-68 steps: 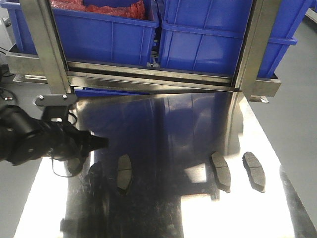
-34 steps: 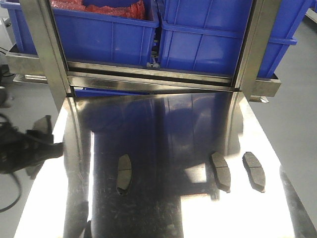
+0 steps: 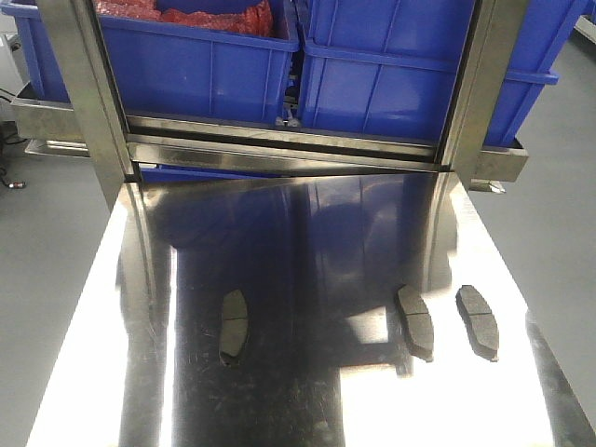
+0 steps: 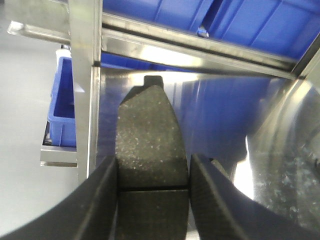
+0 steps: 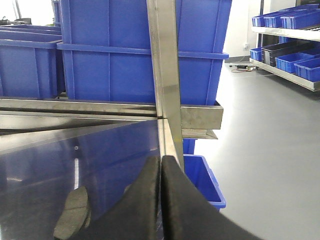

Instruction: Move and align brake pads A on conveyor

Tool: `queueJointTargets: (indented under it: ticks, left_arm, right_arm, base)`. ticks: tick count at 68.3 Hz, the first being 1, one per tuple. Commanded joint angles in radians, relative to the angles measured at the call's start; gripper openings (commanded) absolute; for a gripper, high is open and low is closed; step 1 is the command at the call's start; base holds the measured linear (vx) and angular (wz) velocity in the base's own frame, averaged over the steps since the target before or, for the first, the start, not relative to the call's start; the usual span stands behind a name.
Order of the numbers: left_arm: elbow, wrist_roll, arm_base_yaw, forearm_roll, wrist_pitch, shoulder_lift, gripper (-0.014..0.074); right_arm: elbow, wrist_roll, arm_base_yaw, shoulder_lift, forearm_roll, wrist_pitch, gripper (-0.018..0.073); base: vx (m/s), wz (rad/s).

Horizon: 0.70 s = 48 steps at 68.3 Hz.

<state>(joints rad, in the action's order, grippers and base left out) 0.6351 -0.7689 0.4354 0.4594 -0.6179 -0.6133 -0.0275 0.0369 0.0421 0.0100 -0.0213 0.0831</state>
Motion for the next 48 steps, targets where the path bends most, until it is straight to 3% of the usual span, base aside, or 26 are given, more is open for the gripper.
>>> queueJointTargets:
  ticks: [1,48]
  left_arm:
    - [0.029,-0.001,0.005,0.021,0.053,0.019,0.0178]
    - [0.029,-0.001,0.005,0.021,0.052,0.021,0.0178]
  right_arm:
    - [-0.021,-0.004,0.007,0.016,0.003,-0.074,-0.001]
    - [-0.021,-0.004,0.007,0.016,0.003,-0.074,-0.001]
  base:
    - [0.0,0.0]
    - [0.0,0.0]
